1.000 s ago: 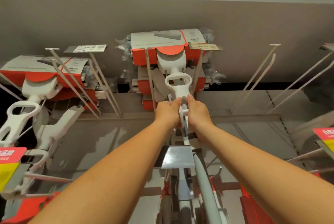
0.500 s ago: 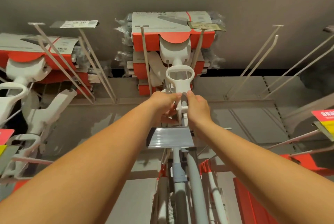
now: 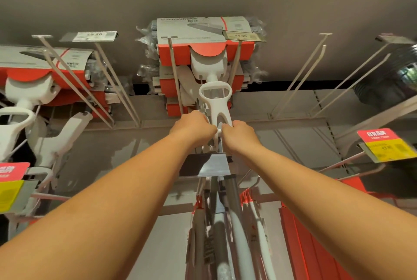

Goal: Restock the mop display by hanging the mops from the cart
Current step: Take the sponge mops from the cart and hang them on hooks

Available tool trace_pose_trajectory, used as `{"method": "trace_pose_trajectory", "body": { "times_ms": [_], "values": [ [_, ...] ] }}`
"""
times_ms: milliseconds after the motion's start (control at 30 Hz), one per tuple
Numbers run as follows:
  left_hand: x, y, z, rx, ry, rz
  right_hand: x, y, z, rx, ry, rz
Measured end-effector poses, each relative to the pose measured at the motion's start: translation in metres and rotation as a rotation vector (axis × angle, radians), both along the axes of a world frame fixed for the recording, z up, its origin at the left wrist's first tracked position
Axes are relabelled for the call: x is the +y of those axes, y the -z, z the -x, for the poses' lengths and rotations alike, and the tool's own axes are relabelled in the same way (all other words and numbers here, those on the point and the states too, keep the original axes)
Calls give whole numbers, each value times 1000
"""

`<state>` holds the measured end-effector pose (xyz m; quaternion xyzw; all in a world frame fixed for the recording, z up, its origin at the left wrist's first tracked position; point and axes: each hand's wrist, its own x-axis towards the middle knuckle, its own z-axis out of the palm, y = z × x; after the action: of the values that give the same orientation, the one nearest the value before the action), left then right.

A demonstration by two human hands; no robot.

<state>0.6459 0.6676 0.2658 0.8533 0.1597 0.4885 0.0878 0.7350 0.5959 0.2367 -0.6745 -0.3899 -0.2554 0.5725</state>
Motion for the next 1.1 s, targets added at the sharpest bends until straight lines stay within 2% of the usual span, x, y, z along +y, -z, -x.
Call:
{"method": "trace_pose_trajectory", "body": {
  "times_ms": [233,433,800,933,1100],
  "values": [
    [-26,28,21,134,-276,-235,-38,15,19,-95,140,265],
    [-60,52,50,201,-412,-259,-76,28,47,-315,322,504],
    [-137,120,112,384,-609,-218,-137,85,99,-371,206,783],
    [-155,138,137,466,-661,-220,-152,103,119,-390,149,768],
    [-170,154,172,514,-689,-204,-166,120,154,-395,141,844]
  ]
}}
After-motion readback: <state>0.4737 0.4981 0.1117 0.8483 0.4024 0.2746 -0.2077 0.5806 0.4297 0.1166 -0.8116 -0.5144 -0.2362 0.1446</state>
